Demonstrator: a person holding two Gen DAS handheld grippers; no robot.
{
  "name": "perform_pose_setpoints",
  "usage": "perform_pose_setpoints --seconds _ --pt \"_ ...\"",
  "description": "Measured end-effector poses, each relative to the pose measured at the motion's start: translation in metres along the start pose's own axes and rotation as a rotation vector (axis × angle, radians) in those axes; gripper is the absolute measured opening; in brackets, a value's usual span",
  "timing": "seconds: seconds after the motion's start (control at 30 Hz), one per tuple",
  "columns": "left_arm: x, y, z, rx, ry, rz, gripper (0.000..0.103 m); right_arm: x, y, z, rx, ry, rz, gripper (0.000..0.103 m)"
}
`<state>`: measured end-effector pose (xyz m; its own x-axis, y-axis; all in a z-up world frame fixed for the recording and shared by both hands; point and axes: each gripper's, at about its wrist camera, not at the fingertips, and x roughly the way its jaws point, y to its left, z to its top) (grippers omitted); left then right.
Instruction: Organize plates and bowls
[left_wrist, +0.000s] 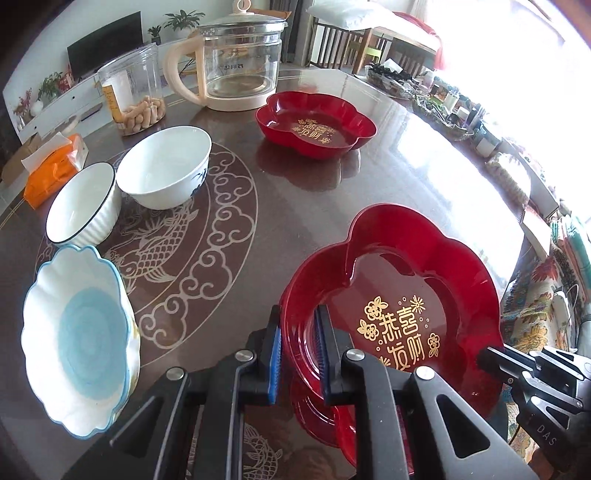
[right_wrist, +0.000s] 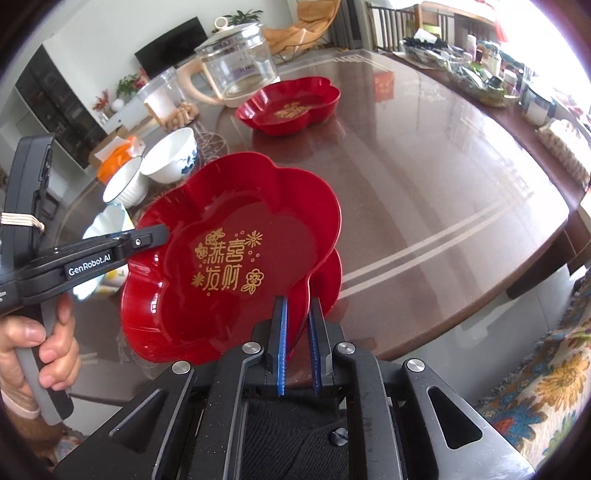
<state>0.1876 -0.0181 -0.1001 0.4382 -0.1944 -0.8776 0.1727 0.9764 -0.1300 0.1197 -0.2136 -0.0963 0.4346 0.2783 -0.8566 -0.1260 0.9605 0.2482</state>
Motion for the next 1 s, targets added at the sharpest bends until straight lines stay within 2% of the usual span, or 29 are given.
perform_pose_setpoints --seconds 0.3,0.5,0.57,0.6,0.63,0.83,1.0 --pt "0.022 -0.002 -0.003 0.06 -0.008 0.064 0.016 0.008 0.013 -0.011 -0.005 -0.025 -0.077 0.014" --pt "0.028 -0.004 0.004 0.084 -0.026 0.072 0.017 0.016 0.018 -0.018 -0.004 -0.013 -0.074 0.02" --pt "0.027 -0.006 0.004 0.108 -0.027 0.071 0.018 0.01 0.017 -0.019 -0.002 -0.044 -0.071 0.03" --pt "0.025 -0.007 0.004 0.119 -0.024 0.075 0.018 0.007 0.017 -0.02 -0.001 -0.064 -0.074 0.044" --pt "0.024 -0.007 0.004 0.127 -0.023 0.078 0.018 0.002 0.017 -0.02 0.002 -0.085 -0.081 0.051" --pt "-0.003 -0.009 0.007 0.146 -0.101 0.107 0.018 -0.036 0.02 -0.018 0.019 -0.229 -0.094 0.057" --pt "-0.037 -0.011 0.011 0.14 -0.192 0.082 0.018 -0.06 0.032 -0.02 0.016 -0.326 -0.095 0.058"
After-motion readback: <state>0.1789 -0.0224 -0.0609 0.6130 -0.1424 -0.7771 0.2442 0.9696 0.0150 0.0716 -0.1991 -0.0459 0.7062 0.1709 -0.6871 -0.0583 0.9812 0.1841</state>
